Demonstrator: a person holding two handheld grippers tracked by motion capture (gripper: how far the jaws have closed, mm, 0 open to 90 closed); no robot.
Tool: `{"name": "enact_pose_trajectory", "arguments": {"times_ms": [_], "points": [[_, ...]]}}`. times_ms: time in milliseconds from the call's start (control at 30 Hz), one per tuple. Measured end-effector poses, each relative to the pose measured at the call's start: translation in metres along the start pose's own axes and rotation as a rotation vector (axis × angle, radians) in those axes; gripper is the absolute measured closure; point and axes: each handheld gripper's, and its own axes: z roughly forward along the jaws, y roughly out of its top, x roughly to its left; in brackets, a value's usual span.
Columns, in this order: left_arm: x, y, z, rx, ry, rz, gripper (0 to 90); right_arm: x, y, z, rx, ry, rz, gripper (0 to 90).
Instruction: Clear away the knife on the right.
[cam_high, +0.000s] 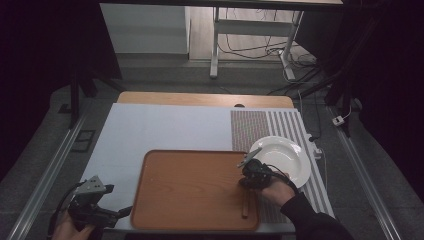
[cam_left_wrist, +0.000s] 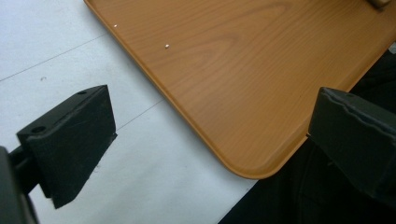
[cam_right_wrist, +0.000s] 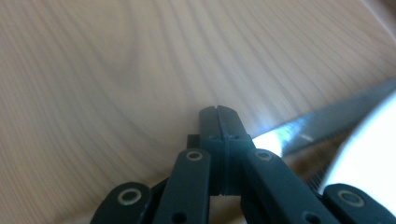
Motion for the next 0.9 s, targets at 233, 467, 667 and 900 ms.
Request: {"name": "enact_pose_trajectory", "arguments": {"times_ms": [233, 467, 667, 900], "points": [[0.0, 0.0, 0.0, -0.002, 0.002, -0.001, 0.9, -0.011, -0.009, -0.004, 0.001, 0.011, 0.05, 90.0], [0.0, 0.0, 0.0, -0.002, -0.002, -0.002, 0.9, -0.005, -0.005, -0.006, -0.029, -0.013, 0.027, 82.4], [0.0, 0.0, 0.0, -0.002, -0.002, -0.004, 0.9, 0.002, -0.001, -0.015, -0.107, -0.032, 0.006, 74.2], [0.0, 0.0, 0.0, -0.003, -0.003, -0.004, 0.9, 0.007, 0.002, -0.02, -0.149, -0.036, 0.011, 61.5]]}}
